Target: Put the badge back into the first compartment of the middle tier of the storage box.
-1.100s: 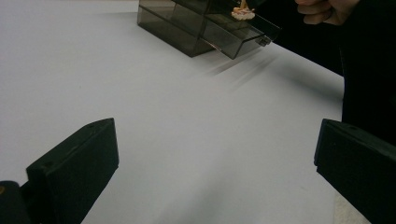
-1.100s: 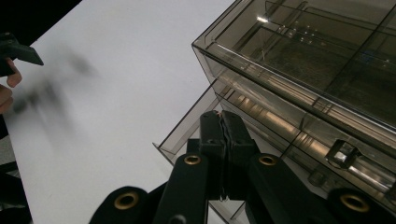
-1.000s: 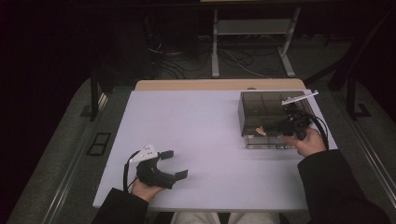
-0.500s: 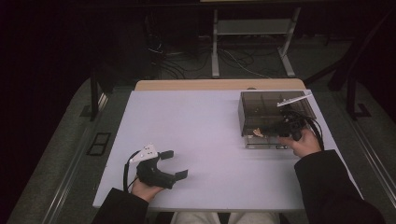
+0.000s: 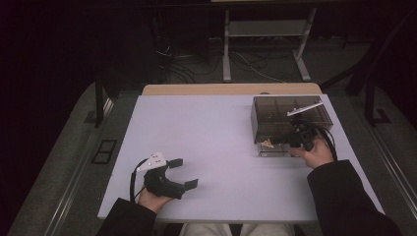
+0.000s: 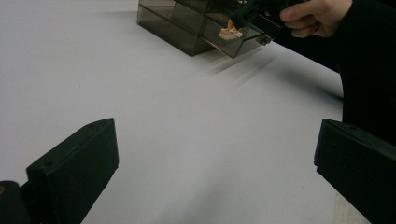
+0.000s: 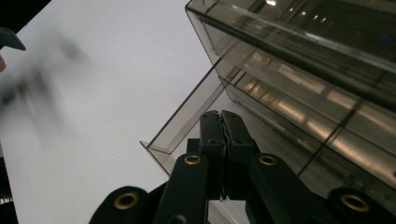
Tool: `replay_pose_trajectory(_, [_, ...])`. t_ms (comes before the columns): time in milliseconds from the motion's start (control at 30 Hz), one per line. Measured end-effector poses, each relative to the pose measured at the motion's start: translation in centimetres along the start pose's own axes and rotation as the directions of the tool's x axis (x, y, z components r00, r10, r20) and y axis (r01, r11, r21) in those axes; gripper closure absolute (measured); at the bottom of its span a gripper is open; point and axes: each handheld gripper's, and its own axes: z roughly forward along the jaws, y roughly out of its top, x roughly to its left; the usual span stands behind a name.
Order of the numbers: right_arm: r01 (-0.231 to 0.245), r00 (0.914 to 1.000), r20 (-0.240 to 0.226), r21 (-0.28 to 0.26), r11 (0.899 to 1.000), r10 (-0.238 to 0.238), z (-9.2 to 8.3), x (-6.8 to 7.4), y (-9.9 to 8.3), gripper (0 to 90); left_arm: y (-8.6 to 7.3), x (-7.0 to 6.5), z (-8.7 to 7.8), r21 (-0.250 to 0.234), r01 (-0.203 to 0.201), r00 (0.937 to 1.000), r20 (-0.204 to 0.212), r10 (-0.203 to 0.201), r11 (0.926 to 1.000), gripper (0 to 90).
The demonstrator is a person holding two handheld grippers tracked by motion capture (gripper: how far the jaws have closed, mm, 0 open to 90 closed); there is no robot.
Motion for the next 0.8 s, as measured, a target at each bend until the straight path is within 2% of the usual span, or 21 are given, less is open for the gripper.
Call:
replay_pose_trajectory(267, [0.004, 1.0, 0.0, 0.012, 1.0, -0.004, 0.49, 0.12, -0.02, 86.4, 0.01, -0.01, 0.01, -0.001, -0.003, 1.0, 0.0, 0.003, 1.0, 0.0])
replay_pose_trajectory(500, [0.014, 0.9999, 0.01, 0.002, 1.0, -0.014, 0.4, 0.25, 0.01, 81.4, 0.01, 0.0, 0.02, -0.001, -0.002, 1.0, 0.001, 0.002, 1.0, 0.0])
replay_pose_trajectory(800, [0.046, 0.9987, 0.022, -0.015, 0.999, -0.046, -0.32, 0.8, -0.11, 68.2, 0.0, -0.01, 0.03, 0.0, -0.002, 1.0, 0.0, 0.002, 1.0, 0.0])
